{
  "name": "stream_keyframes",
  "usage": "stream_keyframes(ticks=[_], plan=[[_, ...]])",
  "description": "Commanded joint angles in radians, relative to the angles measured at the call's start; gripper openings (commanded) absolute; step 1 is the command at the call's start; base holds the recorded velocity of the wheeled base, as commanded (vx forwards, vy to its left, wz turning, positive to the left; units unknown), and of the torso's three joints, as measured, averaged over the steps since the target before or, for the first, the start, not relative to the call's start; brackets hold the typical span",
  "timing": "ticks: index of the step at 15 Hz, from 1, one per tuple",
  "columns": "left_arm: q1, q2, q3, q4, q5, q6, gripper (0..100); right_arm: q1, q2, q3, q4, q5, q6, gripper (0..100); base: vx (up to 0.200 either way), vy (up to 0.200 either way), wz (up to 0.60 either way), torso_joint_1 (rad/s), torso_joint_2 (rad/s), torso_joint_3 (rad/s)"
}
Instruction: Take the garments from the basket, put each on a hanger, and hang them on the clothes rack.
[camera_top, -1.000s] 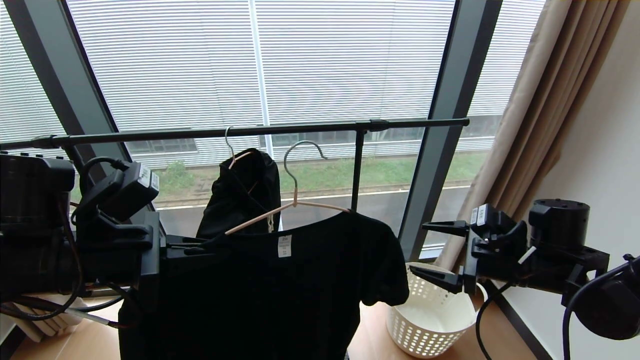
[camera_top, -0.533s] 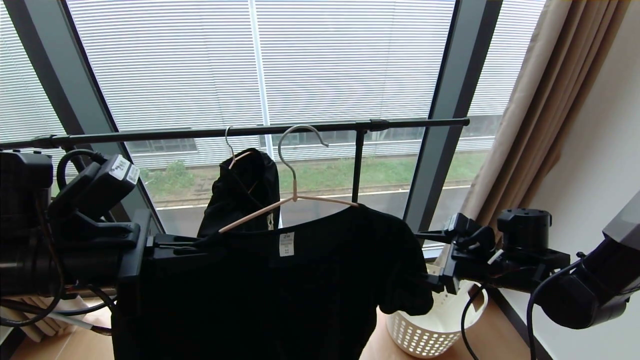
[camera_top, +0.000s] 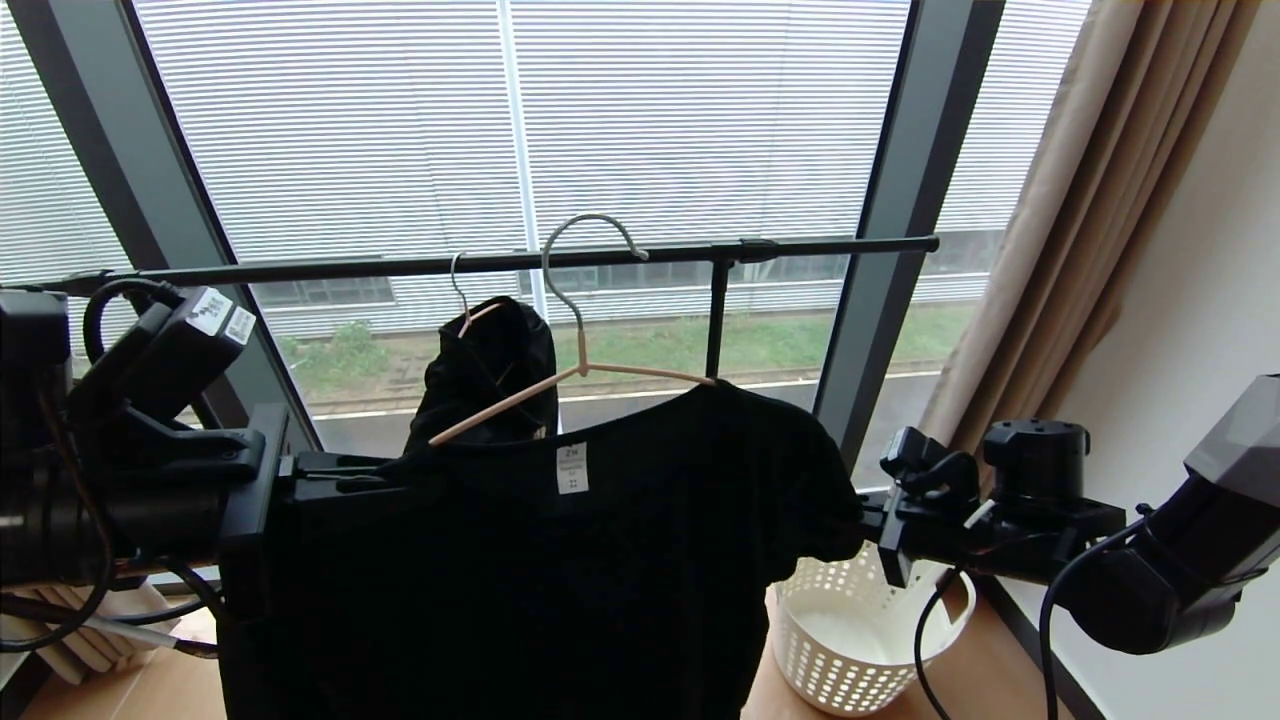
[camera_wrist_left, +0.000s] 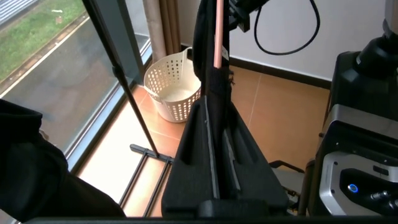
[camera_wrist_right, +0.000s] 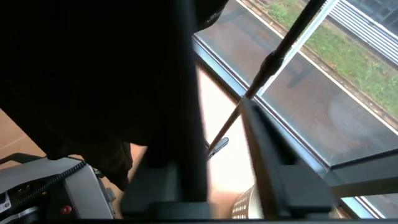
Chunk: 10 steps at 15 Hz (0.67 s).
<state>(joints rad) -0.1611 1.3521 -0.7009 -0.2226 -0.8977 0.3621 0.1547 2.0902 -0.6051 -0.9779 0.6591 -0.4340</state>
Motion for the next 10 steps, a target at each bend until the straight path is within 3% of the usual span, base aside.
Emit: stream_keyframes(ticks=[1,10], plan=[[0.012,-0.002,0.009,-0.011,0.000,-0.008,0,-0.015,-0.015,-0.004,-0.001,0.000,0.005,0,0.000,0.000,0.00,0.000,0.00,0.000],[0.083,0.001,0.026,-0.032,-0.037,-0.009,0,-0.076,-0.021,-0.033,0.001,0.000,0.008,0,0.000,0.000,0.00,0.000,0.00,0.000]])
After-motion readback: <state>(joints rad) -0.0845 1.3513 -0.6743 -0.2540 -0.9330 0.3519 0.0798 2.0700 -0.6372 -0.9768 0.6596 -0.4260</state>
